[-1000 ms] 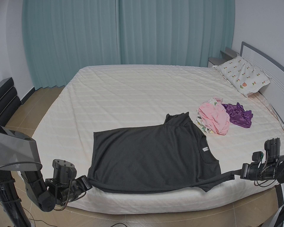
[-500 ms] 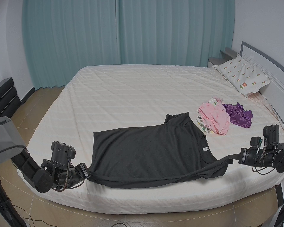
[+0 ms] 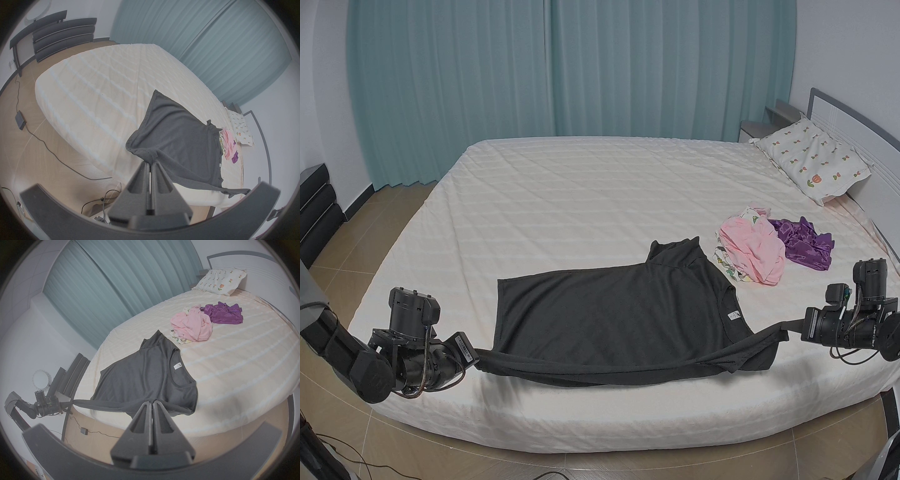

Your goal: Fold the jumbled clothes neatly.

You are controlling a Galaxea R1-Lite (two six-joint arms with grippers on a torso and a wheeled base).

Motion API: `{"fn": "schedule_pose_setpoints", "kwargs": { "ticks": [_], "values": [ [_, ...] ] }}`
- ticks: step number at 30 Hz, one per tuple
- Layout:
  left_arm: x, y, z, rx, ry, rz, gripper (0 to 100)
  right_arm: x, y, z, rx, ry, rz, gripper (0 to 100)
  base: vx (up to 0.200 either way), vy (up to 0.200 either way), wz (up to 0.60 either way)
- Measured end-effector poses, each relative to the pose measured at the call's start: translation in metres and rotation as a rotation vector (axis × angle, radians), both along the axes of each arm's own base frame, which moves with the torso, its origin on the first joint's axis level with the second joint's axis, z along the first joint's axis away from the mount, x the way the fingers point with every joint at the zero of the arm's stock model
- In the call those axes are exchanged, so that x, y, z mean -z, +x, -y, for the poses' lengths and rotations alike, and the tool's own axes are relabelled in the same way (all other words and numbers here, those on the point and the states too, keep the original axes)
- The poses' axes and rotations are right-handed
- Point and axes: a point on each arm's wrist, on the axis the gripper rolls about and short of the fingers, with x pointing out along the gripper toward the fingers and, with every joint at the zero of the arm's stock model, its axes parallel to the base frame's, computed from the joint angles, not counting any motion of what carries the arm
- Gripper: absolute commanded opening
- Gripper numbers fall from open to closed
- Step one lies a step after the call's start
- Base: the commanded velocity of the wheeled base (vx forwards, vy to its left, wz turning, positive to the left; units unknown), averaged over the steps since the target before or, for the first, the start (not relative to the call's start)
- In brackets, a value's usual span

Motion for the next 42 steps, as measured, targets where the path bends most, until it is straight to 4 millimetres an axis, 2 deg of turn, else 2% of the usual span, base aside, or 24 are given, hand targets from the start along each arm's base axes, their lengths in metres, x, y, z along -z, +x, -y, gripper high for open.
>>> {"fn": "schedule_pose_setpoints", "kwargs": {
  "ticks": [8,17,25,42],
  "values": [
    [0.007,0.024,-0.001,-0.024,0.004,0.004,0,-0.004,0.011,0.000,0.000,0.015,0.020,0,0.000,0.000,0.00],
    [0.014,0.062,-0.007,-0.070,0.003,0.034,0,-0.005,0.043,0.000,0.017,0.045,0.032,0,0.000,0.000,0.00],
    [0.031,0.091,-0.004,-0.076,0.002,0.028,0,0.004,0.072,-0.002,0.034,0.069,0.019,0,0.000,0.000,0.00],
    [0.058,0.140,0.004,-0.097,0.012,0.056,0,0.032,0.110,-0.005,0.101,0.138,-0.031,0,0.000,0.000,0.00]
  ]
}}
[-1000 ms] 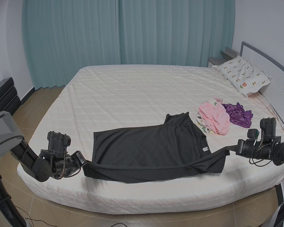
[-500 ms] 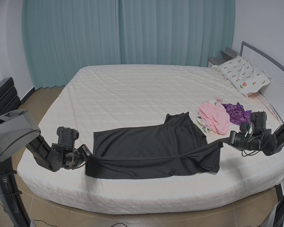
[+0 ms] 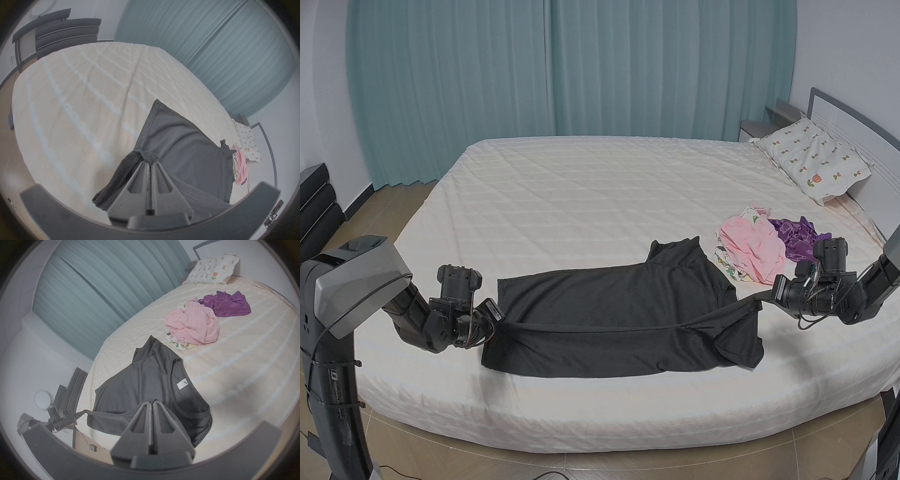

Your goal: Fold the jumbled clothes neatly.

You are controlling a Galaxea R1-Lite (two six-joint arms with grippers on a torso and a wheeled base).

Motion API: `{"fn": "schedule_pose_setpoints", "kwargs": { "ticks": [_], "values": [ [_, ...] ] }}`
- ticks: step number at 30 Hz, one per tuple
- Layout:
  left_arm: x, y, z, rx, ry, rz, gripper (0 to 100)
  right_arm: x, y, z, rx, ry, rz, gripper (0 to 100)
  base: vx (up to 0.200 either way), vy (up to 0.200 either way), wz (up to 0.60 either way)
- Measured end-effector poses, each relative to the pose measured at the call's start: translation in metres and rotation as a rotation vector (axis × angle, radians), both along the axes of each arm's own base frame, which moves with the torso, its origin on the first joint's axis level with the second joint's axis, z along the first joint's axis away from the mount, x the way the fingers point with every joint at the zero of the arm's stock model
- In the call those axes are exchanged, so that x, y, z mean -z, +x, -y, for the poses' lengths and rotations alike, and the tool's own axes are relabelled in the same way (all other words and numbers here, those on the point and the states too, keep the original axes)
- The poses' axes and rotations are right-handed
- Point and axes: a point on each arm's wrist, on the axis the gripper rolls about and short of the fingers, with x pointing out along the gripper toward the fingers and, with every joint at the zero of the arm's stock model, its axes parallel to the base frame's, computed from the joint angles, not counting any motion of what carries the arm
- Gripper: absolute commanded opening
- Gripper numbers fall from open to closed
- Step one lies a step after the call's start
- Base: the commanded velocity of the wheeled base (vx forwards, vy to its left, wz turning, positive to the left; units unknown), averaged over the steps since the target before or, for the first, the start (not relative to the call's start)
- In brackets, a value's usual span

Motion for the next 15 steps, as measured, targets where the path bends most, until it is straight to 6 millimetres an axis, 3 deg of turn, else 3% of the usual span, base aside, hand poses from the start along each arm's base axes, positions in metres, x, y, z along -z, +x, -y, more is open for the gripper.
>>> {"fn": "schedule_pose_setpoints", "kwargs": {
  "ticks": [2,3,10,15],
  "values": [
    [0.004,0.005,0.001,-0.007,0.007,0.001,0,0.005,0.004,-0.002,0.006,0.008,0.002,0,0.000,0.000,0.00],
    [0.006,0.007,0.001,-0.010,0.010,0.000,100,0.008,0.006,-0.003,0.008,0.009,0.003,100,0.000,0.000,0.00],
    [0.020,0.018,0.002,-0.016,0.020,-0.027,100,0.034,0.017,-0.011,0.039,0.024,-0.026,100,0.000,0.000,0.00],
    [0.024,0.019,0.002,-0.022,0.018,-0.037,100,0.041,0.018,-0.013,0.095,0.078,-0.064,100,0.000,0.000,0.00]
  ]
}}
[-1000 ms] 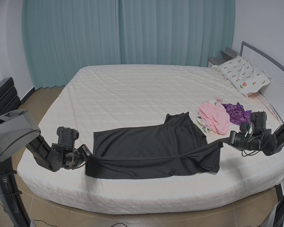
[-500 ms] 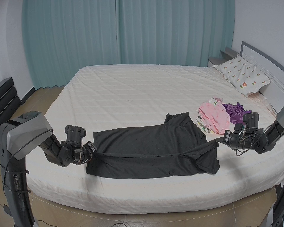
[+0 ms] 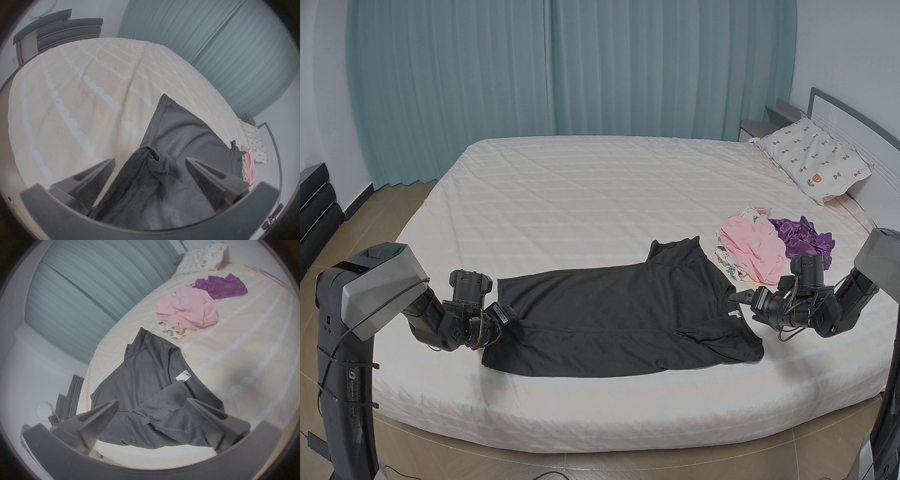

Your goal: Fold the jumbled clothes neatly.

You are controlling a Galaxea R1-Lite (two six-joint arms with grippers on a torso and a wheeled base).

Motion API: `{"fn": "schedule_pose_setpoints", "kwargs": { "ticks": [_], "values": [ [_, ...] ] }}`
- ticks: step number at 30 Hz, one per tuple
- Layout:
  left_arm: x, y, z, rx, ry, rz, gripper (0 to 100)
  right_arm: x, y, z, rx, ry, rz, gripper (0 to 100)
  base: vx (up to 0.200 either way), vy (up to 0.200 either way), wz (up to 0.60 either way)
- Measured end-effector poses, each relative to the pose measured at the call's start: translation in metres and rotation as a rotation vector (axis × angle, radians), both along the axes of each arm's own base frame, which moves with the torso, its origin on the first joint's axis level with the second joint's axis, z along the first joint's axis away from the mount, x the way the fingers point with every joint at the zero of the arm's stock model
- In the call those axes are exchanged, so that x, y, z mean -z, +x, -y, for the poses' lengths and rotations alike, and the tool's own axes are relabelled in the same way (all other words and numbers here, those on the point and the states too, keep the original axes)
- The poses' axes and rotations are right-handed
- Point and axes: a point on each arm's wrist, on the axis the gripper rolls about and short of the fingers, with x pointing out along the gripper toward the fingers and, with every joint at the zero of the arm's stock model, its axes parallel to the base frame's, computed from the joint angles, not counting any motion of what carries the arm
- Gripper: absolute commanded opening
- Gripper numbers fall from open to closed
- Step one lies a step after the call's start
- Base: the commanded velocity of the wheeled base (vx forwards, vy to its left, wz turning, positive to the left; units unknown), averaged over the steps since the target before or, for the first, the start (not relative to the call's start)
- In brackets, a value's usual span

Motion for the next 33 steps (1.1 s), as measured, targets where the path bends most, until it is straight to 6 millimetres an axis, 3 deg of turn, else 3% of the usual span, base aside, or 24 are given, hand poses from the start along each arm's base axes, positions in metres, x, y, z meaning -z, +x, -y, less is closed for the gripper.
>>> {"fn": "schedule_pose_setpoints", "kwargs": {
  "ticks": [5,8,13,17,22,28,33],
  "values": [
    [-0.007,-0.011,-0.008,-0.017,-0.010,-0.011,100,-0.005,-0.004,0.002,0.117,0.076,-0.030,100,0.000,0.000,0.00],
    [-0.014,-0.028,-0.014,-0.023,-0.016,-0.035,100,-0.011,-0.014,0.003,0.176,0.113,-0.051,100,0.000,0.000,0.00],
    [-0.020,-0.066,-0.021,-0.019,-0.048,-0.067,100,-0.013,-0.041,0.004,0.243,0.151,-0.113,100,0.000,0.000,0.00],
    [-0.023,-0.095,-0.026,-0.022,-0.089,-0.045,100,-0.009,-0.069,0.007,0.292,0.170,-0.181,100,0.200,0.000,0.00],
    [-0.026,-0.119,-0.027,-0.011,-0.139,0.005,100,-0.008,-0.092,0.010,0.332,0.179,-0.208,100,0.080,0.000,0.00],
    [-0.019,-0.143,-0.029,0.001,-0.173,-0.003,100,-0.010,-0.097,0.010,0.333,0.191,-0.161,100,0.000,0.000,0.00],
    [-0.014,-0.151,-0.030,-0.002,-0.202,0.029,100,-0.004,-0.097,0.008,0.331,0.189,-0.158,100,0.000,0.000,0.00]
  ]
}}
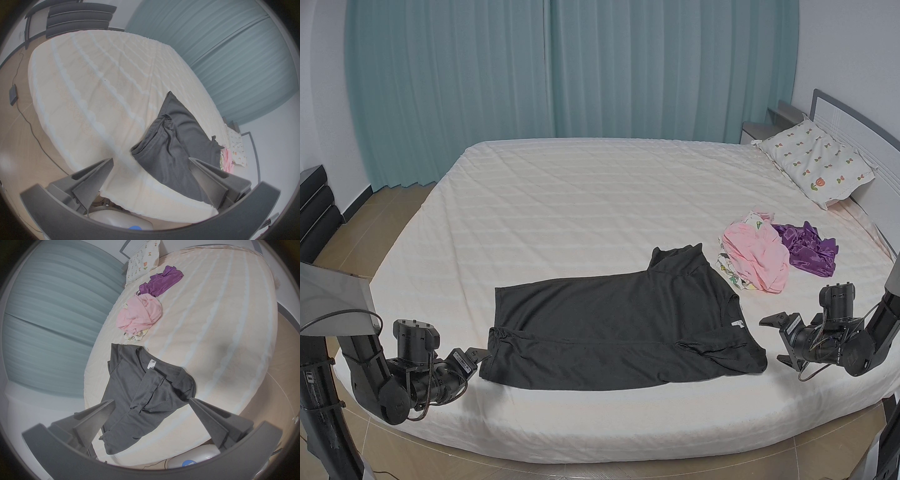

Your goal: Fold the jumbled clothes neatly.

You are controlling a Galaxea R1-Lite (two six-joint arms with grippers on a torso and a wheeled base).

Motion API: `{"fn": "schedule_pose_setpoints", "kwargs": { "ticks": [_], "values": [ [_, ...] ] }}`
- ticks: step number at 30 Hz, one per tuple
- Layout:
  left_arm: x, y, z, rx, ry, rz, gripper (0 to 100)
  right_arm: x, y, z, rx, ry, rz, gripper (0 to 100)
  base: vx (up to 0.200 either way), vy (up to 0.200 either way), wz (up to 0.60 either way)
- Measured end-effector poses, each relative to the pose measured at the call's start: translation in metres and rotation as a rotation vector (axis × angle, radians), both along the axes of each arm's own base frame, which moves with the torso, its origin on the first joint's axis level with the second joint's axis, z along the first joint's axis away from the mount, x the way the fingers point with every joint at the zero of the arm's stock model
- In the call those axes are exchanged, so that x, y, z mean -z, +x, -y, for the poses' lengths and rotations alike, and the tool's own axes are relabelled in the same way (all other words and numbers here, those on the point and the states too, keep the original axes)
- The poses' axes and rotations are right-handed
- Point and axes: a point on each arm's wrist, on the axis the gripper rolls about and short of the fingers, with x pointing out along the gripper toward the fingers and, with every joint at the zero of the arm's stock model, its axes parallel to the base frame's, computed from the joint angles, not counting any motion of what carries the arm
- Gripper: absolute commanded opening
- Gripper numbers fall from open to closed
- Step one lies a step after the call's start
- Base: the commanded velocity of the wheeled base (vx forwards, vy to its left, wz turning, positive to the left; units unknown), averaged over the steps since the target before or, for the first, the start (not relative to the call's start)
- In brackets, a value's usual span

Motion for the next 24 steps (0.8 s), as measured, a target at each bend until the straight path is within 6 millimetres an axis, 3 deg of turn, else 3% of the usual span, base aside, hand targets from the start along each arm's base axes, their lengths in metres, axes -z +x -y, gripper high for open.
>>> {"fn": "schedule_pose_setpoints", "kwargs": {
  "ticks": [4,10,13,24],
  "values": [
    [0.006,-0.005,0.000,0.000,-0.005,0.003,100,0.010,-0.001,-0.001,-0.003,0.001,-0.033,100,0.000,0.000,0.00],
    [0.012,-0.009,-0.001,0.003,-0.007,-0.010,100,0.016,0.006,-0.009,-0.019,-0.013,0.003,100,0.200,0.000,0.00],
    [0.014,-0.009,-0.001,0.004,-0.005,-0.018,100,0.018,0.009,-0.016,-0.040,-0.016,0.019,100,0.000,0.000,0.00],
    [0.017,-0.011,0.002,0.012,-0.002,-0.029,100,0.027,0.048,-0.039,-0.041,-0.072,0.048,100,0.000,0.000,0.00]
  ]
}}
